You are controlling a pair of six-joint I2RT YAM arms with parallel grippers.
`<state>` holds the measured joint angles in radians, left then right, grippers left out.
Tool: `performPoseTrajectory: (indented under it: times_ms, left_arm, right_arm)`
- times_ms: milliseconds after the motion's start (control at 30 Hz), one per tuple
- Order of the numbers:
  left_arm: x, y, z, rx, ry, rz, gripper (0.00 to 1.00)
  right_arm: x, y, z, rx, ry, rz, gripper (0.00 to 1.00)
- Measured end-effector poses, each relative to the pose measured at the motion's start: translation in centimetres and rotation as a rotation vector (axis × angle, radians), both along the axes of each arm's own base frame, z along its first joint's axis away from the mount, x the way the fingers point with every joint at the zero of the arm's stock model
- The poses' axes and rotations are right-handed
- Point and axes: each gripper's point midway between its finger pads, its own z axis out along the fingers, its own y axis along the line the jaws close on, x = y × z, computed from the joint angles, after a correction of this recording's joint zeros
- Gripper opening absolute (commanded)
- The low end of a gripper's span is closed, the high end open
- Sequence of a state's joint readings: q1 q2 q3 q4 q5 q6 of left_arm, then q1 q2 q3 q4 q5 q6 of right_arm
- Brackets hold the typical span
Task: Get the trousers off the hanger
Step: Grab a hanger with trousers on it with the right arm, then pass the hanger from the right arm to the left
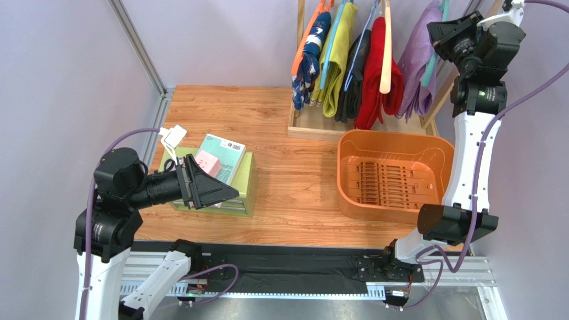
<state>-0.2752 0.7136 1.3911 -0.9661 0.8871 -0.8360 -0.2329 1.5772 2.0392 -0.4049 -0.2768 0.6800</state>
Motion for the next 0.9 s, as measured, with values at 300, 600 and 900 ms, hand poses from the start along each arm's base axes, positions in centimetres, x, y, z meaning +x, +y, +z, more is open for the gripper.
performPoseTrajectory:
  times_ms: [300,600,900]
  left_arm:
    - [-0.6,-0.2,1.3,-0.024,-0.022,-0.037,0.75]
    - [0.0,-0.8,2.5,-0.037,-0.012,-0.083,0.75]
    - [0.8,-1.4,3.9,-0.048,-0.032,-0.119,0.74]
  right_arm:
    - [-8.1,0.7,1.2,0.010,0.007,-0.069,0.00]
    - [-14.6,1.3,1.2,0.046,0.066,-0.130,0.00]
    - [-21.9,4.6,-1.8,0.137,0.227,-0.051,0.00]
